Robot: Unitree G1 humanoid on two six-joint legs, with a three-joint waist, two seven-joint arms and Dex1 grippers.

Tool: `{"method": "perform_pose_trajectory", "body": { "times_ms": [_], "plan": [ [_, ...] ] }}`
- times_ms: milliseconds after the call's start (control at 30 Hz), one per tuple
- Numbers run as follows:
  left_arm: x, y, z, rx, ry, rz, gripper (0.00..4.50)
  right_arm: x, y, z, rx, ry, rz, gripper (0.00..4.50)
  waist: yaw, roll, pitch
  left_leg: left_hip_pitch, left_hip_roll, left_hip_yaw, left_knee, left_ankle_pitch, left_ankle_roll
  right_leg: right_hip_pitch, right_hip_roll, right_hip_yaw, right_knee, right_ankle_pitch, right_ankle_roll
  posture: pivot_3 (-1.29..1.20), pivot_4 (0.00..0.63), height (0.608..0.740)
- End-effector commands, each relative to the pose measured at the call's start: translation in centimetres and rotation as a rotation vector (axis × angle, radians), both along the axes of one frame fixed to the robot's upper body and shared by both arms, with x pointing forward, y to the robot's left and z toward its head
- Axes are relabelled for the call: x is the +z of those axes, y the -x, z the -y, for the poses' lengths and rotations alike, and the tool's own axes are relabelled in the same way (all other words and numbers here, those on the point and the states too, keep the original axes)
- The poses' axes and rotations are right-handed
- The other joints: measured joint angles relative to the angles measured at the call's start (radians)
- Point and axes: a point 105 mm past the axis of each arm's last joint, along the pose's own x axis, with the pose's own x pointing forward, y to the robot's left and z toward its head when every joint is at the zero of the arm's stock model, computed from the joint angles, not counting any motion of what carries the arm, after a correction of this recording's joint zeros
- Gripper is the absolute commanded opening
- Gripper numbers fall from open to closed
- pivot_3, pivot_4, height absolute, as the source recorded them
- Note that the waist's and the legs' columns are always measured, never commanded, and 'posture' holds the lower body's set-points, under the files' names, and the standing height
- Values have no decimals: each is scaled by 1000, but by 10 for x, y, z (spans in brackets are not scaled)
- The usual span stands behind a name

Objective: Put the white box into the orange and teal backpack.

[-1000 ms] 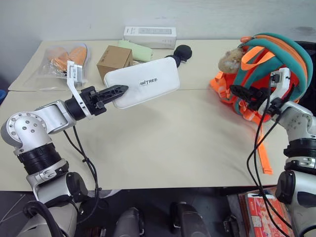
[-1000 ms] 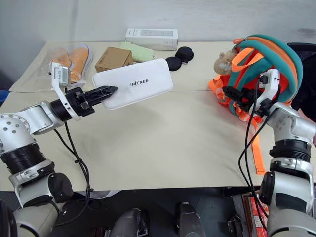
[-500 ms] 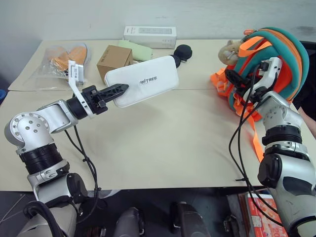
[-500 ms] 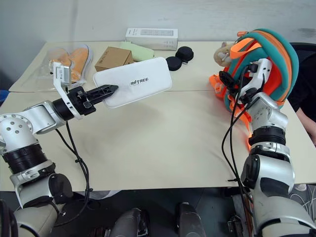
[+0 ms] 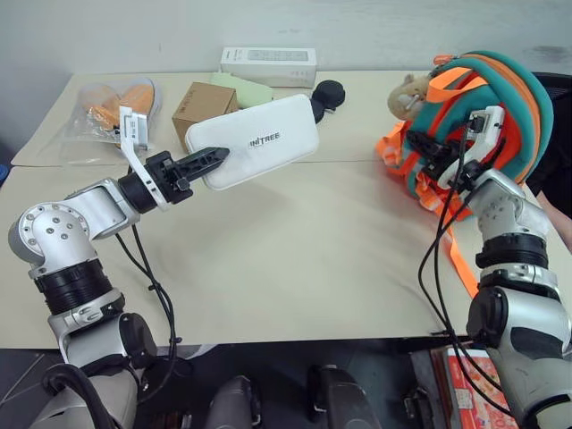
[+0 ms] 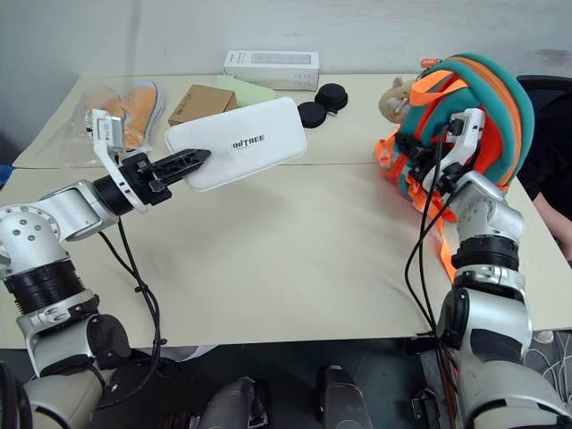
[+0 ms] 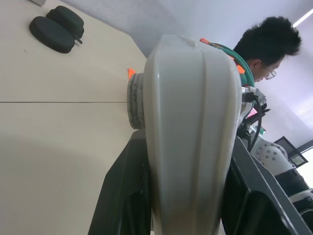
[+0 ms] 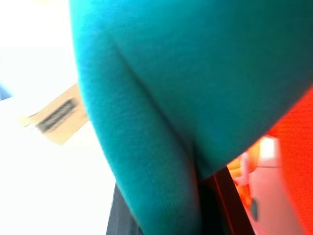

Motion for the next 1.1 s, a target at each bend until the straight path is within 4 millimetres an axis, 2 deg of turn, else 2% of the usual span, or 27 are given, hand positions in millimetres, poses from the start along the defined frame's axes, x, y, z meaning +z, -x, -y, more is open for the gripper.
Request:
{"method": "perform_pose_trajectory", "body": {
  "times_ms": [33,167,267,400,533,700,833,933,1100],
  "plan": [
    [22,4,-6,-2,3,100,1266,38,40,-25,250,59,107,27,1,0,0,0,0,0,0,0,0,0,0,0,0,0,0,0,150,740],
    [33,4,-11,-6,-33,151,1266,51,91,-47,498,165,102,27,3,0,0,0,0,0,0,0,0,-1,0,0,0,0,0,0,150,740],
    [45,6,-14,-30,-59,214,1266,60,125,-56,655,221,91,27,2,0,0,0,0,0,0,0,0,-1,0,0,-1,0,0,0,150,740],
    [64,13,-12,-88,-89,316,1266,71,155,-57,785,248,61,27,5,0,1,0,0,1,0,-1,0,-2,0,-1,-5,0,0,0,150,740],
    [78,25,-1,-178,-128,421,1266,69,181,-55,887,269,6,27,7,0,1,-1,0,0,-1,-2,1,-1,-1,-1,-7,0,0,0,150,740],
    [85,34,14,-259,-167,519,1266,64,194,-52,928,273,-43,27,8,0,1,-2,-1,0,0,-2,3,-1,-2,-1,-8,0,0,0,150,740],
    [82,35,29,-321,-209,561,1266,65,201,-49,943,262,-56,27,9,-1,1,-3,-1,0,0,-2,3,-1,-1,-1,-9,0,0,0,150,740],
    [80,38,36,-374,-219,577,1266,71,197,-46,917,242,-45,27,6,-1,1,-3,-1,0,0,-2,3,-1,-1,-1,-8,0,0,0,150,740],
    [70,33,37,-397,-322,601,1266,67,192,-42,868,248,-46,27,7,-1,1,-3,0,0,1,-2,3,-1,-1,-1,-8,0,0,0,150,740]
  ]
}}
